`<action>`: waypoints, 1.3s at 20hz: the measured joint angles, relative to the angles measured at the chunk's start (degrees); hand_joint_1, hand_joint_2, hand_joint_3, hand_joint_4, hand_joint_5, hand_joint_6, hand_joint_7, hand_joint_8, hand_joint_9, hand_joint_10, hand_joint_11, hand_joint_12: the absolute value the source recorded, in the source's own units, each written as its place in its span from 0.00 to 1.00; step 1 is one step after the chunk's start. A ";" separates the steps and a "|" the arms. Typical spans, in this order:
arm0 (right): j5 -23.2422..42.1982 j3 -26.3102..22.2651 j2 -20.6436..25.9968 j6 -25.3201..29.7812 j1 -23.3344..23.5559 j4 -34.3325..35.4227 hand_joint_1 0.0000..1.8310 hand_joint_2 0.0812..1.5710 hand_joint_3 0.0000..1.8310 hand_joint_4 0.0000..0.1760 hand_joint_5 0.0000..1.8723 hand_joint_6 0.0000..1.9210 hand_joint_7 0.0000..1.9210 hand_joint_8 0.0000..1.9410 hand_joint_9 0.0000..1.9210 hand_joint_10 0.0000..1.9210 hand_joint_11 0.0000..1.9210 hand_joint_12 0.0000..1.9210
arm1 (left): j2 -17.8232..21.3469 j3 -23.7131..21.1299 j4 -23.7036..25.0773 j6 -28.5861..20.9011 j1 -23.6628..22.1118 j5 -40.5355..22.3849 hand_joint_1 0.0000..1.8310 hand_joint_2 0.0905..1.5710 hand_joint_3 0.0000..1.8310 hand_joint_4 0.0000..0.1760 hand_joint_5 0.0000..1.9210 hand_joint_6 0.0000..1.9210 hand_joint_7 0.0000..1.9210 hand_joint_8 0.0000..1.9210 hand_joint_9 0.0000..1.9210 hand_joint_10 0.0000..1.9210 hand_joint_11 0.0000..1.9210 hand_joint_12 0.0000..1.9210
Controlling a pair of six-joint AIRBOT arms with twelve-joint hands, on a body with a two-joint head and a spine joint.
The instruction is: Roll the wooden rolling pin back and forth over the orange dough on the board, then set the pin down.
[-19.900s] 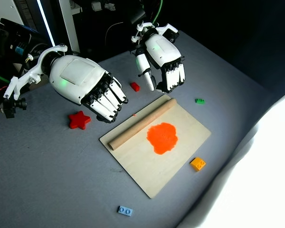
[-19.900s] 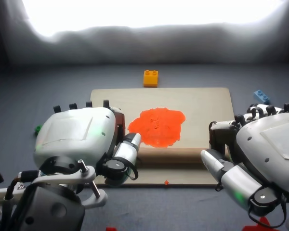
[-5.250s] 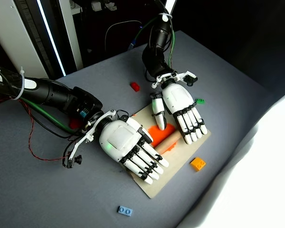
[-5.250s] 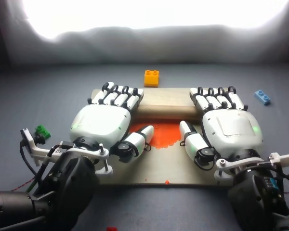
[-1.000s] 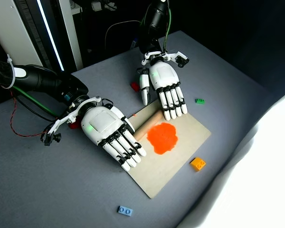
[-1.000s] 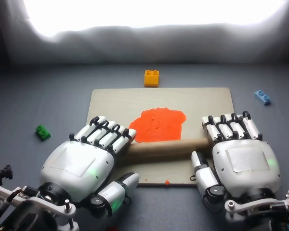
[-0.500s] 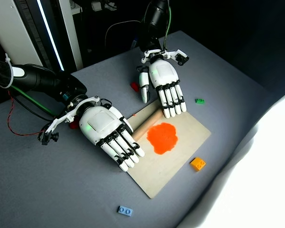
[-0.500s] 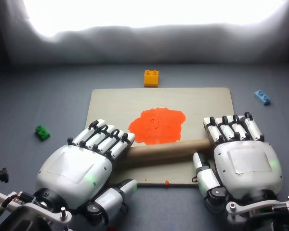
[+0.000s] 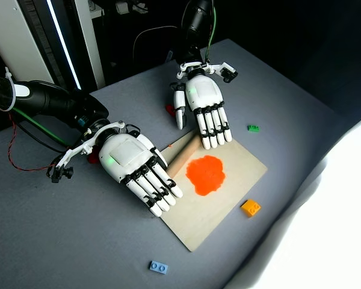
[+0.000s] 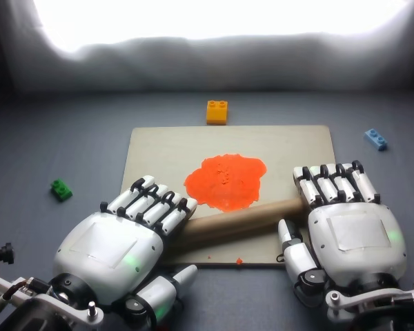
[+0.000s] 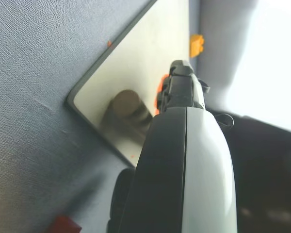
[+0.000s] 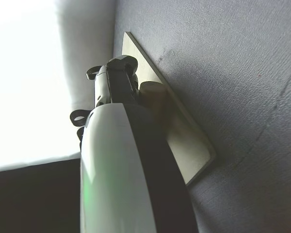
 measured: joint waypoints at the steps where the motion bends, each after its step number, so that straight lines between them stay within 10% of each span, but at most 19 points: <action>1: 0.00 0.00 0.00 -0.02 0.00 0.00 0.00 1.00 0.06 0.00 0.16 0.01 0.17 0.00 0.14 0.00 0.00 0.29 | 0.00 0.00 0.00 0.00 0.00 0.00 0.00 0.96 0.00 0.00 0.07 0.00 0.09 0.00 0.05 0.00 0.00 0.00; 26: -0.02 -0.44 0.42 -0.37 0.07 -0.57 0.00 1.00 0.05 0.00 0.18 0.00 0.19 0.00 0.16 0.00 0.00 0.33 | 1.27 0.68 0.02 -0.24 -5.73 3.61 0.00 0.95 0.00 0.00 0.08 0.00 0.08 0.00 0.04 0.00 0.00 0.00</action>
